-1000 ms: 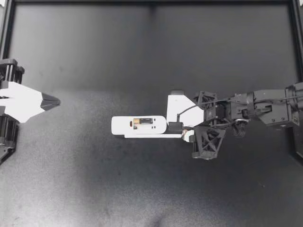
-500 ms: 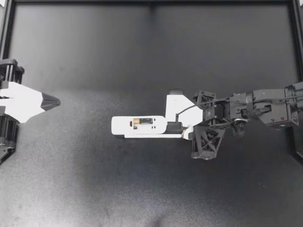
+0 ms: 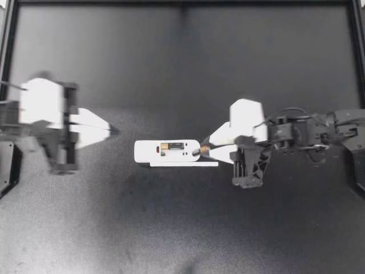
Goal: Place the battery into the slot of the remote controller.
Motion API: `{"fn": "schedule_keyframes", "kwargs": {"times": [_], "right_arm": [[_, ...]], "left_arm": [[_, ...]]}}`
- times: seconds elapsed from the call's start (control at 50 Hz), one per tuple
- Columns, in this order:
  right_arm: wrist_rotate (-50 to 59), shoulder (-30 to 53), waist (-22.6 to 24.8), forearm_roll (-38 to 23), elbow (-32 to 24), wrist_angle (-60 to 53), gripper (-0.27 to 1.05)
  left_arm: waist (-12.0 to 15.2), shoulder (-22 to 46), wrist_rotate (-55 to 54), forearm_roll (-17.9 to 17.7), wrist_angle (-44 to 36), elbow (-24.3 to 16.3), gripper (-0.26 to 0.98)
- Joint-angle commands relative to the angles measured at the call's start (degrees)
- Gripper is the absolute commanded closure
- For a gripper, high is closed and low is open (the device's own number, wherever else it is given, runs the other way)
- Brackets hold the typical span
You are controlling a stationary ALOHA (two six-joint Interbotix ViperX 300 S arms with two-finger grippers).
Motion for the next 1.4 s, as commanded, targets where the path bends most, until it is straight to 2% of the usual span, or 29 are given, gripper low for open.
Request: {"fn": "schedule_keyframes", "kwargs": {"times": [0.0,0.26,0.5,1.0,1.38], "right_arm": [[-0.26,0.53,-0.53,0.09,0.62,-8.00,0.78],[-0.53,6.15,-0.88,0.00,-0.35,-12.30,0.78],[-0.79,10.81,-0.97,-0.09,-2.46,-14.41,0.78],[-0.70,14.15,-1.67,-0.35,-4.75,-13.97,0.78],[-0.62,15.64,-1.67,-0.53,-6.15,-11.78,0.78]], "left_arm": [[0.35,3.78,0.18,0.00,-0.18,-2.64,0.88],[0.88,13.27,0.53,0.00,0.35,-6.24,0.88],[0.97,18.37,0.70,0.00,1.49,-8.17,0.88],[0.88,24.52,0.09,-0.09,1.14,-9.23,0.88],[0.88,25.93,-0.09,-0.44,1.14,-9.05,0.88]]}}
